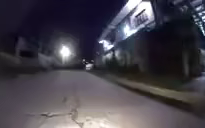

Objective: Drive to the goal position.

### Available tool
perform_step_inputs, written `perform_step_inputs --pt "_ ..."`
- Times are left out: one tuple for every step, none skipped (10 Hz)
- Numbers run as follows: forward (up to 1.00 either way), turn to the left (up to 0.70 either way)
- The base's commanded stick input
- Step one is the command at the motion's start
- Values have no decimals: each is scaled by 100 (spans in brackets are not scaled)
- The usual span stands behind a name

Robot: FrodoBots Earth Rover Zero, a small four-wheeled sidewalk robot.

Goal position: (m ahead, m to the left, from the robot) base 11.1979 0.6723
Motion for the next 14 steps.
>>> perform_step_inputs --pt "50 0" --pt "50 0" --pt "50 0" --pt "50 0" --pt "50 0" --pt "50 0" --pt "50 0" --pt "50 0" --pt "50 0" --pt "50 0" --pt "50 0" --pt "50 22" --pt "50 50" --pt "50 43"
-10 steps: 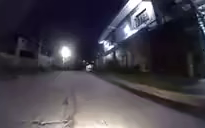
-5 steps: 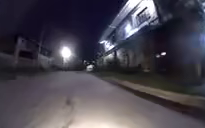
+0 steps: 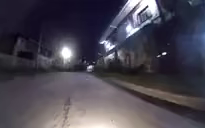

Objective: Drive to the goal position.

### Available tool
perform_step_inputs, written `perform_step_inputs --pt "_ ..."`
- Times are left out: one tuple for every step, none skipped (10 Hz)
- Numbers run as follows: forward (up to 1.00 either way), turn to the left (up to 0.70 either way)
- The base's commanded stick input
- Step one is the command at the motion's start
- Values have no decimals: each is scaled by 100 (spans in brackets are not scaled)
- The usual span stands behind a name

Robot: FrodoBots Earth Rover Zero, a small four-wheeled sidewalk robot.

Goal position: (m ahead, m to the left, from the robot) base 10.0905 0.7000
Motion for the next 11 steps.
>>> perform_step_inputs --pt "50 26" --pt "50 9" --pt "50 0" --pt "50 0" --pt "50 0" --pt "50 0" --pt "50 0" --pt "50 0" --pt "50 0" --pt "50 0" --pt "50 0"
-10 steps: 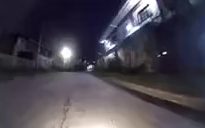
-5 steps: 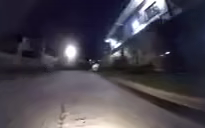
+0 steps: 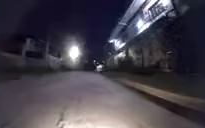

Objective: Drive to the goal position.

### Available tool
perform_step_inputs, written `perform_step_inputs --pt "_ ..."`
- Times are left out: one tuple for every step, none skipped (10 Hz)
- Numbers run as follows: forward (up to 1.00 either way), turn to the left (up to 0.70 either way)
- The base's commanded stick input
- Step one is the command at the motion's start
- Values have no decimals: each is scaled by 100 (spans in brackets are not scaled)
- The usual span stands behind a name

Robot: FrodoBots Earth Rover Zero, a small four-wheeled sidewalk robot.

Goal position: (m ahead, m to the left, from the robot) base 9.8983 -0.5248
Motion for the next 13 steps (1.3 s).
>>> perform_step_inputs --pt "50 0" --pt "50 0" --pt "50 0" --pt "50 0" --pt "50 0" --pt "50 0" --pt "50 0" --pt "50 0" --pt "50 0" --pt "50 0" --pt "50 0" --pt "50 0" --pt "50 0"
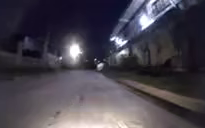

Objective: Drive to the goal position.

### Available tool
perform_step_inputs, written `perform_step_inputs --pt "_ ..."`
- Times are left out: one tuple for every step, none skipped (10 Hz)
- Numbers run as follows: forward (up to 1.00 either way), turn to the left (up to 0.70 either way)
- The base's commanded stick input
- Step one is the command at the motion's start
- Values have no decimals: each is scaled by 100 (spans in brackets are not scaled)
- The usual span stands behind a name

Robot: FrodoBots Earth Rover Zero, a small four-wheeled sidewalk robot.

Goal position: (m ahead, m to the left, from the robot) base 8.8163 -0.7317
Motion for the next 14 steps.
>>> perform_step_inputs --pt "50 0" --pt "50 0" --pt "50 0" --pt "50 0" --pt "50 0" --pt "50 0" --pt "50 0" --pt "50 0" --pt "50 0" --pt "50 0" --pt "50 0" --pt "50 0" --pt "50 0" --pt "50 0"
